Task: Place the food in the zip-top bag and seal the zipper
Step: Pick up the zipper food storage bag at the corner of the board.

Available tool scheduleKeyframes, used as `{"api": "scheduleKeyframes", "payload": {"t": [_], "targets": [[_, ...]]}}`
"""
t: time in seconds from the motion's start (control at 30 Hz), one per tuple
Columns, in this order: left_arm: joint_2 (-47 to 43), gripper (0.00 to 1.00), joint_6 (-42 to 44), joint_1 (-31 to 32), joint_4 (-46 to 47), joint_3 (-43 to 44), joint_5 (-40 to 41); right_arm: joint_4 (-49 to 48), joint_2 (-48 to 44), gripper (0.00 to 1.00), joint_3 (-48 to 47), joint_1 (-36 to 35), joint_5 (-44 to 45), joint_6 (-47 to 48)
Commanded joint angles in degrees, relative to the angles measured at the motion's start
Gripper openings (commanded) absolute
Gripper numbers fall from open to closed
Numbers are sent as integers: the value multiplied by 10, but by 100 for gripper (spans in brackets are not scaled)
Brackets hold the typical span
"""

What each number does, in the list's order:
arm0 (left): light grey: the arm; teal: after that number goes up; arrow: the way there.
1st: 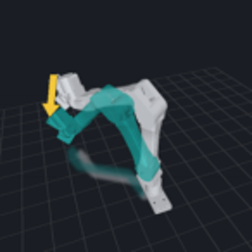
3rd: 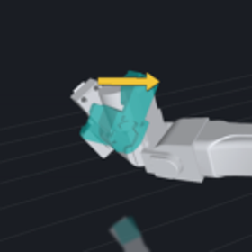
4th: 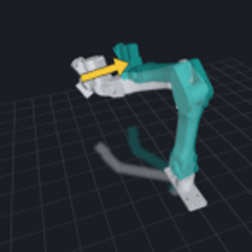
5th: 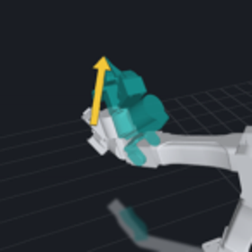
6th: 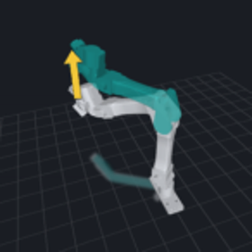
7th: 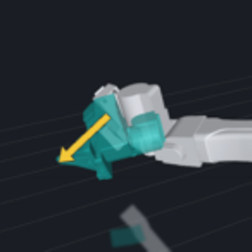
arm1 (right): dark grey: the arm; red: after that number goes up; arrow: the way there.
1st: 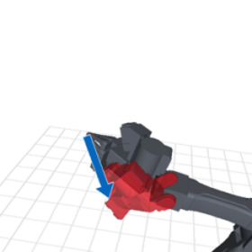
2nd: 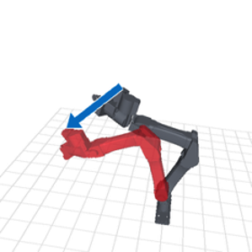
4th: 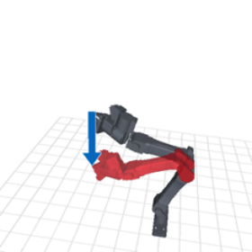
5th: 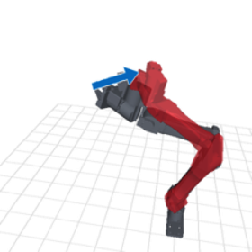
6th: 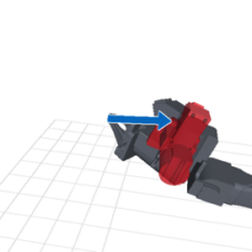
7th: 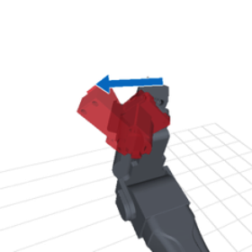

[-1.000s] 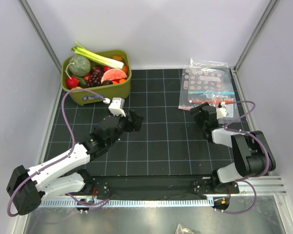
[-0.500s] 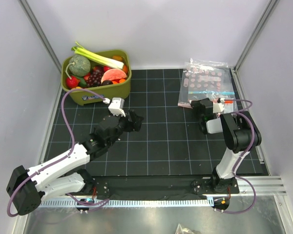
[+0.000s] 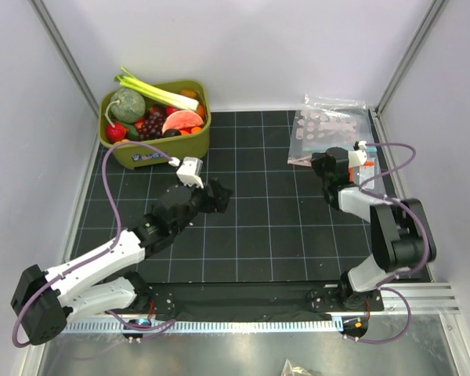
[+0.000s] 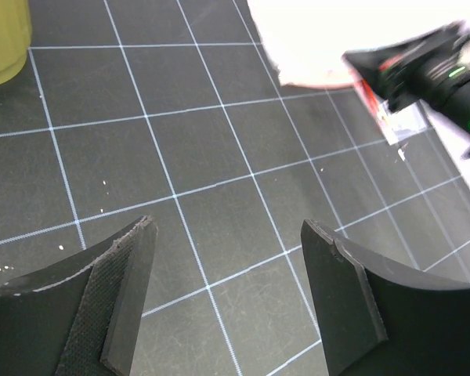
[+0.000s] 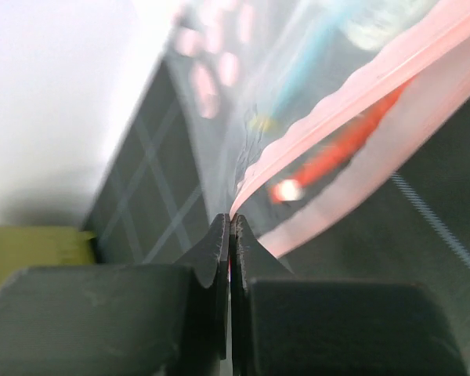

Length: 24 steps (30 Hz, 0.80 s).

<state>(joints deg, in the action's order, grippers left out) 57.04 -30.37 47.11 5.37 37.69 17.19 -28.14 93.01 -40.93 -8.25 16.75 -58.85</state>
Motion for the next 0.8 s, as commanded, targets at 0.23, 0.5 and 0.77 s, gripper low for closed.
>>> {"api": "scheduleKeyframes", "payload": {"t": [0.23, 0.5, 0.77], "targets": [[42, 98, 63, 6, 18, 30, -55, 269, -235, 1, -38, -122, -6, 68], [45, 99, 121, 38, 47, 24, -46, 259, -283, 1, -7, -222, -79, 89], [43, 96, 131, 40, 55, 24, -53, 218, -259, 1, -22, -302, -79, 124]]}}
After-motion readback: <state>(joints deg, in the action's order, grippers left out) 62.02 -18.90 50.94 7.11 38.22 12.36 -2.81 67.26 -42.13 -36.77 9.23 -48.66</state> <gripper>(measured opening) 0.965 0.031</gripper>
